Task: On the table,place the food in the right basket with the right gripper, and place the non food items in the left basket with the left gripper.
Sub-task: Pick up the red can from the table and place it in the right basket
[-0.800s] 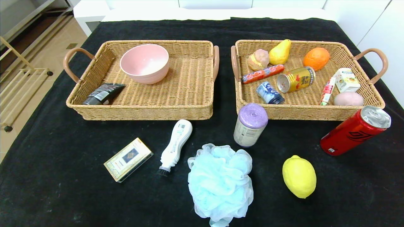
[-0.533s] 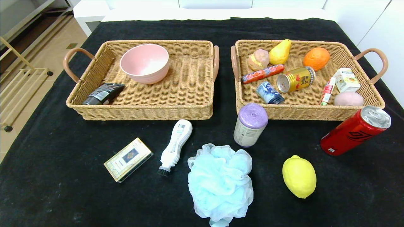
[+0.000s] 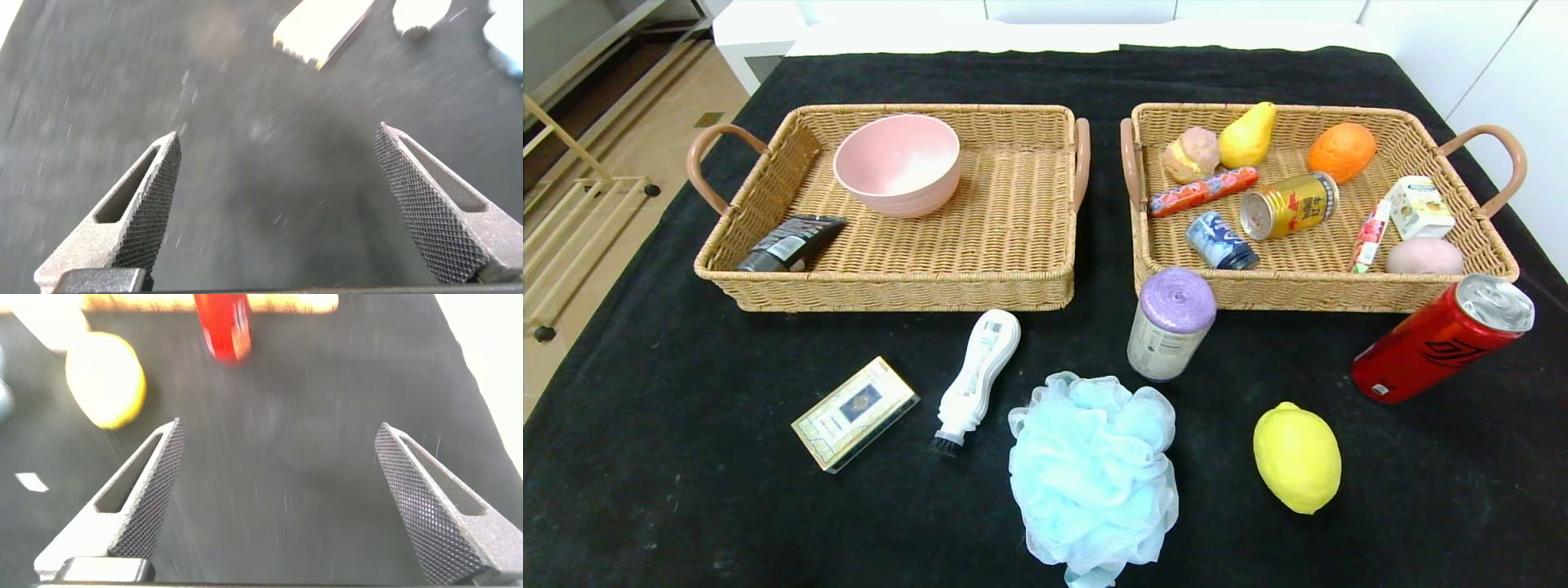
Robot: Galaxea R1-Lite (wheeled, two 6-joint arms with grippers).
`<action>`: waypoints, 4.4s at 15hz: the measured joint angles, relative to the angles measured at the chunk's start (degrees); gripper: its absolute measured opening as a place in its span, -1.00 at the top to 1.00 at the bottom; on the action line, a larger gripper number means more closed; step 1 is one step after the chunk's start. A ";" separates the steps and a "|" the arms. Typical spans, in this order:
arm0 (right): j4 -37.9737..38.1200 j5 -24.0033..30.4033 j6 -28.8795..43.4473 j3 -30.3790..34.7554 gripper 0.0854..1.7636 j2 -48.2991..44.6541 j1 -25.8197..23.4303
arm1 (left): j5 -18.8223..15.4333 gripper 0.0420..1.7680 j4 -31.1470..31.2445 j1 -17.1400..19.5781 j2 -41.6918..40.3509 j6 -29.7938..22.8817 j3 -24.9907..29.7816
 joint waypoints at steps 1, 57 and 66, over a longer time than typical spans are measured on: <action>-1.17 0.12 0.00 -2.32 -0.94 2.32 0.27 | -1.05 -0.94 -0.05 0.00 1.24 -0.56 -1.90; -36.40 -10.58 -0.20 -9.90 -0.94 60.92 14.67 | -10.40 -0.94 -12.31 -24.83 57.31 6.41 -34.38; -49.54 -13.37 0.44 -9.59 -0.94 68.13 14.49 | -10.37 -0.94 -12.32 -24.78 57.33 6.45 -34.29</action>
